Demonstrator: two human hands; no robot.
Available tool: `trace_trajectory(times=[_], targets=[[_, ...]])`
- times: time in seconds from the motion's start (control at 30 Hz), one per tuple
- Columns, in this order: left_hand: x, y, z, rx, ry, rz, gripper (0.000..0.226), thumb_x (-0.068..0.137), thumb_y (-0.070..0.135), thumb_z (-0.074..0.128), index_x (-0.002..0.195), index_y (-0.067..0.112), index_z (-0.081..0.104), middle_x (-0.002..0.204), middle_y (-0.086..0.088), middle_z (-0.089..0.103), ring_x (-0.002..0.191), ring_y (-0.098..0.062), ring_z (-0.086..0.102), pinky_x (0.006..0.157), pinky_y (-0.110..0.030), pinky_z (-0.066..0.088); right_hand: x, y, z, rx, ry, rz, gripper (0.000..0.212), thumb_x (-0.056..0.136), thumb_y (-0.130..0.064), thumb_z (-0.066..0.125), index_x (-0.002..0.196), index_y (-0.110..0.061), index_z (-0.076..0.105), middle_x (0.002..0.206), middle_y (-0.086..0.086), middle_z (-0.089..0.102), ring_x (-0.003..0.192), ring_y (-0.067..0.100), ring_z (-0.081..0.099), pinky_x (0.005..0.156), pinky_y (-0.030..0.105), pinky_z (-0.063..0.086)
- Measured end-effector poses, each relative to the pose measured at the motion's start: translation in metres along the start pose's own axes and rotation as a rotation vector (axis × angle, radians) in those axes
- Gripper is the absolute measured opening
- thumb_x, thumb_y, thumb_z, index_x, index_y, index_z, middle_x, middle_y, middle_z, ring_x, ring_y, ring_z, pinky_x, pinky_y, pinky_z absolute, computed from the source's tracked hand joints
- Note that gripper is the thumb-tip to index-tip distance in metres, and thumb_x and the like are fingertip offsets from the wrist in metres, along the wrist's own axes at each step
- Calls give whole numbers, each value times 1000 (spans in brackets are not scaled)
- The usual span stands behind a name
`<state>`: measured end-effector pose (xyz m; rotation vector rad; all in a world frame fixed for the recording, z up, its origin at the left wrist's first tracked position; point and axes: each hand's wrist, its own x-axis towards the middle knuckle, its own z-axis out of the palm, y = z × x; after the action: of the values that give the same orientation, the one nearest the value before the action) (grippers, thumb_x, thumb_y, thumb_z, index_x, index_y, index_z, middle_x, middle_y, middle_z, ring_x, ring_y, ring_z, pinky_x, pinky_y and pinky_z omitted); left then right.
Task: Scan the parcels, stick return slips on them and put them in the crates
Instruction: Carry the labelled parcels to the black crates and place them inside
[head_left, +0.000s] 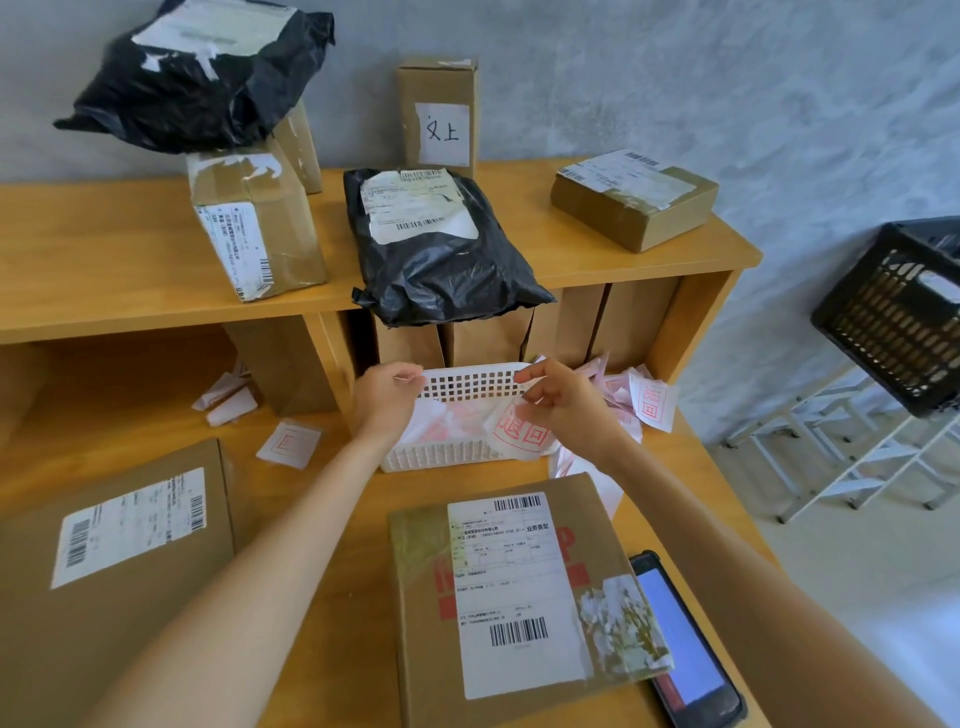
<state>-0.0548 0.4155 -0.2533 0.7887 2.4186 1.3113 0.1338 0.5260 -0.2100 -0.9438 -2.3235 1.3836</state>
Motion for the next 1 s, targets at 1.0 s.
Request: trace_trajectory(times=[1.0], targets=[[-195, 68, 14, -509, -164, -254, 7, 88, 6, 65, 86, 5, 72, 77, -1, 75, 70, -13, 72, 64, -22, 56, -106, 28, -40, 85, -176, 30, 9, 87, -18, 70, 90, -16, 62, 90, -4, 67, 71, 4, 63, 52, 12, 47]])
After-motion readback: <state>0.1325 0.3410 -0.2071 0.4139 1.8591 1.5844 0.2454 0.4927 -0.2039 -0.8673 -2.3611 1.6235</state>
